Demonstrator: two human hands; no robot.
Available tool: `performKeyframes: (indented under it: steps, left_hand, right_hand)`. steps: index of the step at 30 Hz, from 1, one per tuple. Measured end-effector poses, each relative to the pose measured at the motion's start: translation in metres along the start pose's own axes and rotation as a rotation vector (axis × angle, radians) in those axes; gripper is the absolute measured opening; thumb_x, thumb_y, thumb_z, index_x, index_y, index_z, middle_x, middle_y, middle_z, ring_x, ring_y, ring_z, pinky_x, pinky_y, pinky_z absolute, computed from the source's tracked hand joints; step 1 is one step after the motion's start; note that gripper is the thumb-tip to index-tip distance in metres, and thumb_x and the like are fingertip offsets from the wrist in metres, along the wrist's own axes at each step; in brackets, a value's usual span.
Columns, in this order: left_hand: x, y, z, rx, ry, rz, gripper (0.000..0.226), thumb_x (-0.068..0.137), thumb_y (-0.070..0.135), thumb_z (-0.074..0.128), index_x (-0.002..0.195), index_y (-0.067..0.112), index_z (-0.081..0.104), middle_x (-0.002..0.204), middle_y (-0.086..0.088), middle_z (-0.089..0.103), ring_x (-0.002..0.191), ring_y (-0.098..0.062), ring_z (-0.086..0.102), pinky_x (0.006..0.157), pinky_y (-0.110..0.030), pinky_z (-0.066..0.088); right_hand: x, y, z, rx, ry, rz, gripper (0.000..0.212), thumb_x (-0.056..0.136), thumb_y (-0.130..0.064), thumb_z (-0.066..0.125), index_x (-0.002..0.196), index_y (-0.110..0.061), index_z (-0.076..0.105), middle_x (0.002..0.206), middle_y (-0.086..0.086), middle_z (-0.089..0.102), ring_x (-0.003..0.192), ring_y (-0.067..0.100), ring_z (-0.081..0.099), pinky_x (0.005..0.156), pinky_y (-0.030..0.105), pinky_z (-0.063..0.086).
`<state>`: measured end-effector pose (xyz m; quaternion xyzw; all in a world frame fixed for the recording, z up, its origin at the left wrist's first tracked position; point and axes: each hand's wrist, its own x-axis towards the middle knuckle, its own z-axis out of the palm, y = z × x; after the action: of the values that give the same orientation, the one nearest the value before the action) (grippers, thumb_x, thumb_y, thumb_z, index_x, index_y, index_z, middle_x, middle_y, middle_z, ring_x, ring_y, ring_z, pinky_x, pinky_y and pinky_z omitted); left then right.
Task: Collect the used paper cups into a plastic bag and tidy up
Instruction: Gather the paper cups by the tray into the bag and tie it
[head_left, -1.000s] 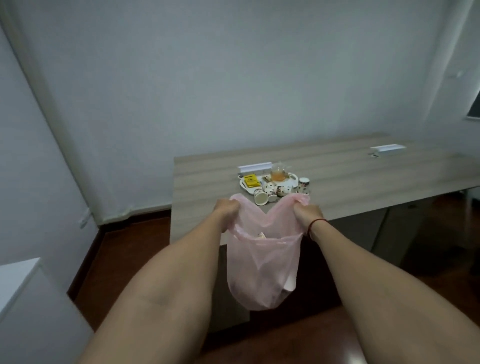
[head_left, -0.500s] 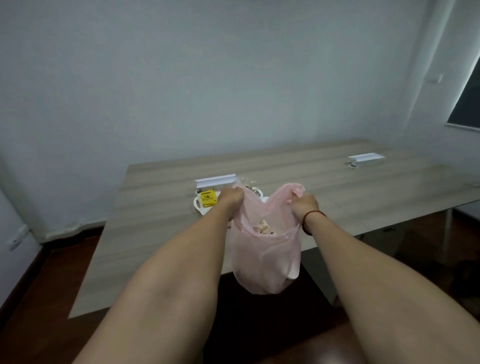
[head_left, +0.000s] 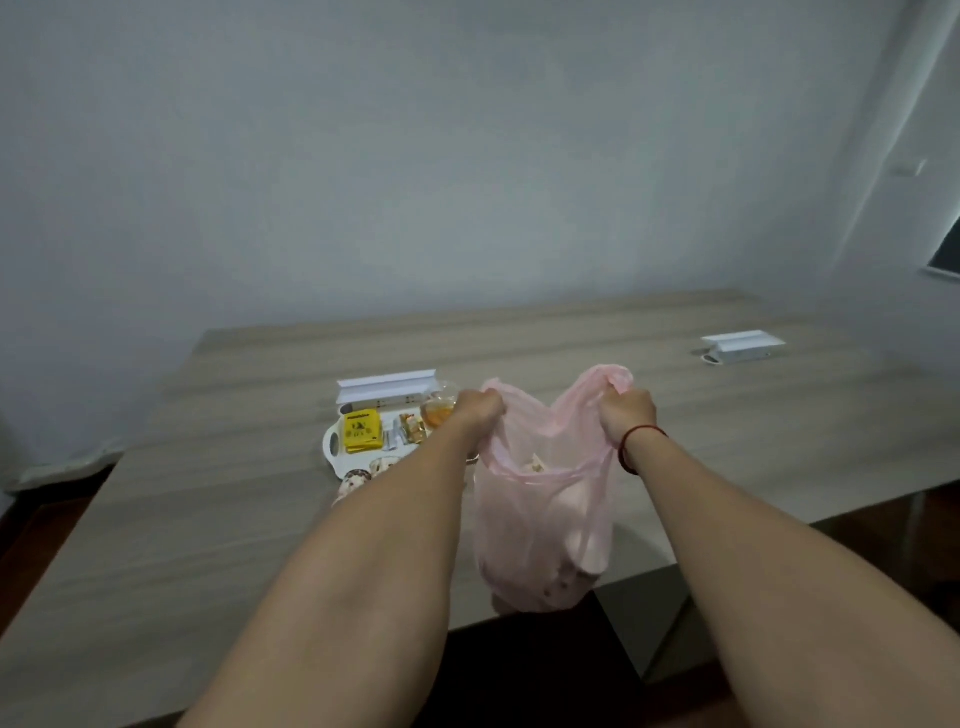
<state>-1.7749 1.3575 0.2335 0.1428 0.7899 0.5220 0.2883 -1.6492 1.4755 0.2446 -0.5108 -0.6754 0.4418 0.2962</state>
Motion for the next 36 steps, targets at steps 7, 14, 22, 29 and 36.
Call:
performKeyframes:
  steps: [7,14,22,29,36]
  left_hand:
    - [0.054,0.033,0.061,-0.107,0.069,0.035,0.037,0.093,0.02,0.048,0.119,-0.004,0.06,0.106,-0.02,0.066,0.088,-0.028,0.061,0.072,-0.031,0.045]
    - [0.109,0.067,0.107,-0.074,0.089,0.08,0.035,0.097,0.022,0.049,0.115,-0.004,0.064,0.099,-0.016,0.065,0.084,-0.024,0.058,0.07,-0.029,0.044]
    - [0.162,0.019,0.109,0.109,0.12,-0.093,0.029,0.1,0.017,0.044,0.114,-0.002,0.062,0.1,-0.021,0.067,0.087,-0.033,0.068,0.08,-0.046,0.06]
    - [0.185,0.009,0.096,0.167,0.125,-0.12,0.051,0.102,0.04,0.027,0.113,0.001,0.058,0.098,-0.018,0.064,0.063,-0.022,0.055,0.053,-0.027,0.045]
    - [0.217,-0.04,0.079,0.199,0.238,-0.141,0.036,0.103,0.027,0.037,0.113,-0.001,0.057,0.101,-0.019,0.065,0.081,-0.029,0.063,0.068,-0.035,0.051]
  right_hand:
    - [0.084,-0.002,-0.022,0.04,0.111,0.012,0.038,0.095,-0.018,0.048,0.121,0.009,0.057,0.13,0.029,0.056,0.121,0.041,0.055,0.096,0.04,0.045]
    - [0.169,-0.014,-0.023,0.077,0.067,-0.071,0.033,0.092,-0.015,0.05,0.115,0.007,0.062,0.123,0.028,0.061,0.113,0.04,0.059,0.089,0.039,0.048]
    - [0.21,0.027,0.007,-0.025,-0.036,-0.013,0.037,0.096,-0.025,0.045,0.113,0.002,0.062,0.12,0.025,0.063,0.109,0.039,0.061,0.088,0.04,0.049]
    - [0.221,0.048,0.04,-0.085,-0.069,-0.014,0.038,0.097,-0.026,0.044,0.111,0.004,0.063,0.12,0.027,0.062,0.109,0.041,0.06,0.086,0.04,0.048]
    - [0.231,0.069,0.059,-0.063,-0.013,0.083,0.038,0.097,-0.024,0.043,0.118,0.004,0.058,0.124,0.026,0.06,0.112,0.039,0.059,0.089,0.04,0.047]
